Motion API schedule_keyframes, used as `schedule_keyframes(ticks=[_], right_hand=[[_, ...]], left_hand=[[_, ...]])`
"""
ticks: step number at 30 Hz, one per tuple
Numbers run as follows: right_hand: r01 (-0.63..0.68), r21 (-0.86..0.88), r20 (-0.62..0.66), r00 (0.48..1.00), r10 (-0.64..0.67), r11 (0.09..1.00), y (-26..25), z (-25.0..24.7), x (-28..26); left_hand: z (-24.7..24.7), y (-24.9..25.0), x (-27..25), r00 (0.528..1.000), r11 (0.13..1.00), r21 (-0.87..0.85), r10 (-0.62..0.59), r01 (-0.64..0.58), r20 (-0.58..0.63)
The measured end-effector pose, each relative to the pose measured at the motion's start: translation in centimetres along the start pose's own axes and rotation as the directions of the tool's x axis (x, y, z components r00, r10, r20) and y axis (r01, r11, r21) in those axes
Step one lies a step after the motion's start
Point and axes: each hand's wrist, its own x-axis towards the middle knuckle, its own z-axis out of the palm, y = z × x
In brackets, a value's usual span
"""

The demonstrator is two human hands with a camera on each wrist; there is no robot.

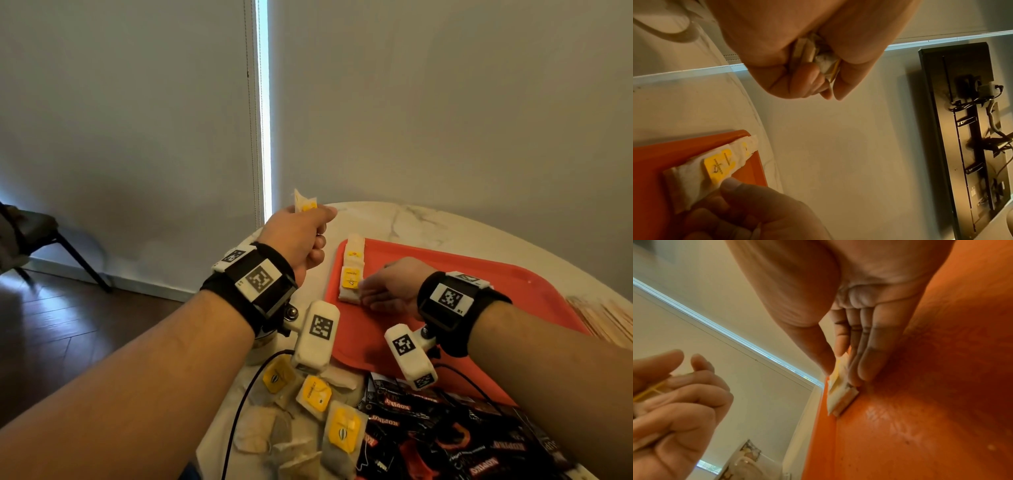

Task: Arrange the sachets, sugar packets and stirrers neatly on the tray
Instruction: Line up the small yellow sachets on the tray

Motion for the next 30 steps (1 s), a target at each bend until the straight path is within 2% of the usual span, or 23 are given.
schedule_keyframes(ticks=[5, 9, 12, 14, 17, 20, 23, 26, 28, 30], right_hand=[[0.042, -0.036, -0.032, 0.999, -0.043, 0.998, 0.0, 0.0, 0.1], [0.029, -0.059, -0.006, 1.000, -0.030, 0.998, -0.1, 0.0, -0.1], [0.129, -0.016, -0.032, 0.991, -0.130, 0.991, -0.8, -0.9, -1.0], [0.275, 0.075, -0.018, 0.961, -0.274, 0.959, -1.6, -1.6, -2.1], [0.468, 0.156, 0.041, 0.877, -0.480, 0.870, -2.7, -2.5, -4.1], [0.607, 0.009, 0.127, 0.787, -0.603, 0.794, -2.8, -3.1, -5.8], [0.665, -0.104, 0.162, 0.745, -0.647, 0.739, -2.4, -3.5, -6.6], [0.673, 0.033, 0.125, 0.730, -0.671, 0.739, -2.1, -3.8, -7.0], [0.648, 0.215, 0.071, 0.736, -0.673, 0.731, -2.2, -4.0, -7.2], [0.621, 0.318, 0.013, 0.753, -0.658, 0.717, -2.5, -4.2, -7.5]], left_hand=[[0.4, -0.2, -0.2, 0.999, 0.999, 0.002, -0.044, 0.044, -0.011], [0.8, -0.4, -0.6, 0.997, 0.997, 0.002, -0.080, 0.080, 0.006], [1.0, -0.6, -1.4, 0.990, 0.992, 0.063, -0.116, 0.111, 0.074], [1.2, -0.9, -1.8, 0.981, 0.981, 0.154, -0.135, 0.113, 0.137], [1.6, -1.3, -2.5, 0.953, 0.950, 0.305, -0.153, 0.069, 0.262], [1.9, -1.2, -3.5, 0.918, 0.922, 0.387, -0.149, -0.005, 0.367], [2.2, -1.2, -4.4, 0.887, 0.916, 0.399, -0.157, -0.034, 0.435], [2.4, -1.4, -4.9, 0.896, 0.929, 0.367, -0.129, -0.039, 0.424], [2.3, -1.5, -4.9, 0.922, 0.946, 0.323, -0.100, -0.028, 0.374], [2.1, -1.7, -4.8, 0.948, 0.965, 0.262, -0.086, 0.002, 0.306]])
